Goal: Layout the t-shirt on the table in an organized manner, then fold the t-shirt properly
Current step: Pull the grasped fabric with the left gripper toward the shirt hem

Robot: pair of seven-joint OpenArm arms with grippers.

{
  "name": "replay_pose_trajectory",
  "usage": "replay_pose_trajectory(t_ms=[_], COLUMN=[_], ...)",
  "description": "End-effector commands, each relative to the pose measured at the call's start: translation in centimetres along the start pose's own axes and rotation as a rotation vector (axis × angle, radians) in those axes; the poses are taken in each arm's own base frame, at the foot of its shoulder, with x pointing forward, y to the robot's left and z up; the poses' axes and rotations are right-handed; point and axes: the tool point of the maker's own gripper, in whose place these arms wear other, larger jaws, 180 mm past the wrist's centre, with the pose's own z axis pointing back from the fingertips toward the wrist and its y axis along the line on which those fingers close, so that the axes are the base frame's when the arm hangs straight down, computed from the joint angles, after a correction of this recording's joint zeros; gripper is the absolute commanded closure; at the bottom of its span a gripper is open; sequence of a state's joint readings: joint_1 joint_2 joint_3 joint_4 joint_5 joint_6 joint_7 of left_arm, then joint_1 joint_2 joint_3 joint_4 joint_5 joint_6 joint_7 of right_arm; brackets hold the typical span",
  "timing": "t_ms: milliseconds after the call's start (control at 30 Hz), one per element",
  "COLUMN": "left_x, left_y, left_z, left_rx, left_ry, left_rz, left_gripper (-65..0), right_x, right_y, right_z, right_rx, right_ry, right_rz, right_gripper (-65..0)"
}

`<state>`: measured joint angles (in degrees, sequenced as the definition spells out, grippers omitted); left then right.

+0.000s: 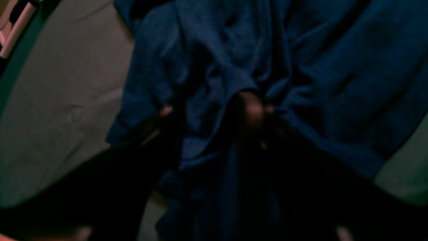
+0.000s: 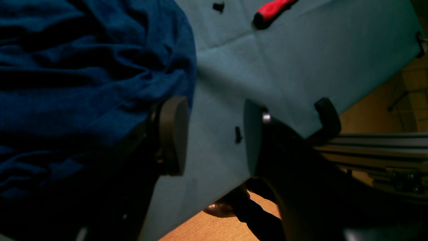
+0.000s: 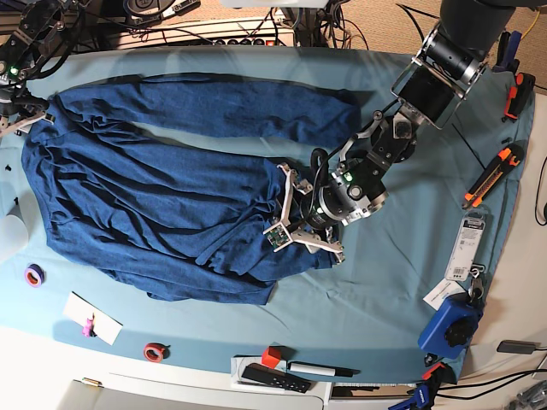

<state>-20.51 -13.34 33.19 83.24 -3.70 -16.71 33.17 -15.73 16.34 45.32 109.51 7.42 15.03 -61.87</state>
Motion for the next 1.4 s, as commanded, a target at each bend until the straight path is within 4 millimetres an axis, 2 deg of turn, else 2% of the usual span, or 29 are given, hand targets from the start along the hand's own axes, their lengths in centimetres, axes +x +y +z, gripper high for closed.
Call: replay_pose_trajectory(t_ms=[0,167,400,667,800,933,1000,1067,1233,1367], left_x=[1.7,1.5,2.5,3.1,3.2,2.3,1.8,1.5,1.8,3.3], left_y=[1.2,2.7,3.2,3.8,4.0,3.9,3.8,3.5,2.7,4.2], left_z=[0.3,0.4,0.5,0.6,0.6,0.1,-0.2,-0.4,-0.7,-0.5], left_rx=[0.025,0.091,0.049,0.075,0.083,0.076,0.072,0.054,0.007,0.049], left_ry=[-0.043,-0.014,-0.005,-0.033,-0.042,-0.023,-0.02,-0.024,-0.061,-0.107], left_rz=[-0.009,0.016,0.109,0.088,0.077,0.085,0.09,0.084,0.059,0.006], left_gripper=[-31.0,-32.4,-32.4,-31.8,-27.9,-23.5,-15.6,-0.2,0.0,0.0], right_x=[1.7,1.7,1.7,1.7,1.7,1.7,1.7,1.7,1.7,1.7], right_y=[-0.9,-0.9,-0.9,-0.9,-0.9,-0.9,-0.9,-0.9,-0.9,-0.9], right_z=[0.4,0.4,0.4,0.4,0.4,0.4,0.4,0.4,0.4,0.4], right_rx=[-0.027,-0.027,-0.027,-0.027,-0.027,-0.027,-0.027,-0.027,-0.027,-0.027], right_ry=[-0.056,-0.056,-0.055,-0.055,-0.056,-0.055,-0.056,-0.056,-0.056,-0.056], right_rz=[0.012,0.012,0.012,0.012,0.012,0.011,0.012,0.011,0.011,0.011], right_gripper=[-27.1,-27.1,-27.1,-27.0,-27.1,-27.1,-27.1,-27.1,-27.0,-27.1])
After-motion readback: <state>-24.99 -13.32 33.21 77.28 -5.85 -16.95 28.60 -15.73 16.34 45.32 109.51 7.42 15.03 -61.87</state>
